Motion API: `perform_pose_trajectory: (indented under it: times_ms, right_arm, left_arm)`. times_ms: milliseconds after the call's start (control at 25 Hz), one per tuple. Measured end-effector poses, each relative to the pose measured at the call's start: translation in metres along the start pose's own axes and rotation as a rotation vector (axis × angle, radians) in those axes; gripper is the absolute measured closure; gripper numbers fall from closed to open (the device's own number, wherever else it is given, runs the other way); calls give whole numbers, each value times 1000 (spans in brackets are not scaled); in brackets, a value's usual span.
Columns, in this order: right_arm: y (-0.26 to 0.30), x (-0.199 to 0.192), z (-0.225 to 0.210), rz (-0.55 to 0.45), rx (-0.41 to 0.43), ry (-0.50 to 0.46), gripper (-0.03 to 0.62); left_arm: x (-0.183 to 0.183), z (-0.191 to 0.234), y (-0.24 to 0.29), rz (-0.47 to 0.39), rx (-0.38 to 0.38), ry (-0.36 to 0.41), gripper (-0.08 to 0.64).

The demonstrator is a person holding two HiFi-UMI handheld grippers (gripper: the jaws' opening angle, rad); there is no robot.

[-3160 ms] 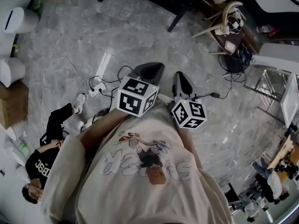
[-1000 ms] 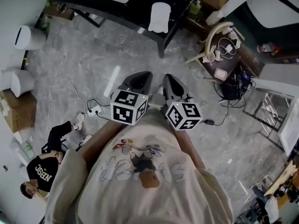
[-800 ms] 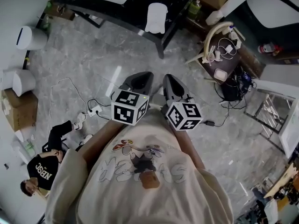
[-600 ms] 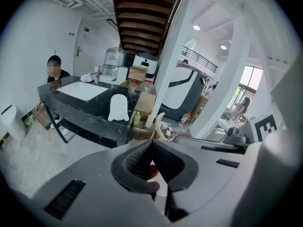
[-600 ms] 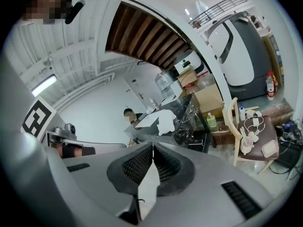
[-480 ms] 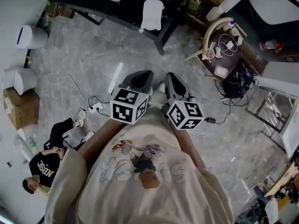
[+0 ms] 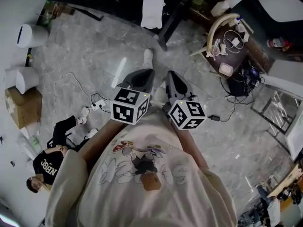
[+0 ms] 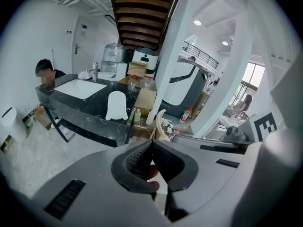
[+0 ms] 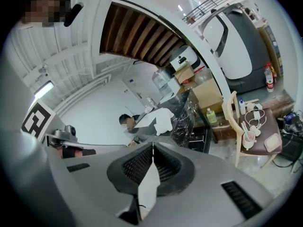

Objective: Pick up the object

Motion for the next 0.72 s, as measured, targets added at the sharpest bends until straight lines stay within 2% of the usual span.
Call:
perform_pose_trajectory:
  times_ms: [320,720]
  right_arm:
    - [31,16,-2,21,-5,4,568]
    - [82,57,10,-7,-30,-54,568]
  left_arm:
    - [17,25,18,4,12,-18,548]
    - [60,75,47,-12,-7,-16,546]
Point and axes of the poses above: the fingertips, and each gripper's own axes: y forward along the fingers, z to its left, x out of its top, the point moved 9 cm from there along -y, backward along the fingers, and after that the axes turned 14 degrees about y, right-handed, at the moved point
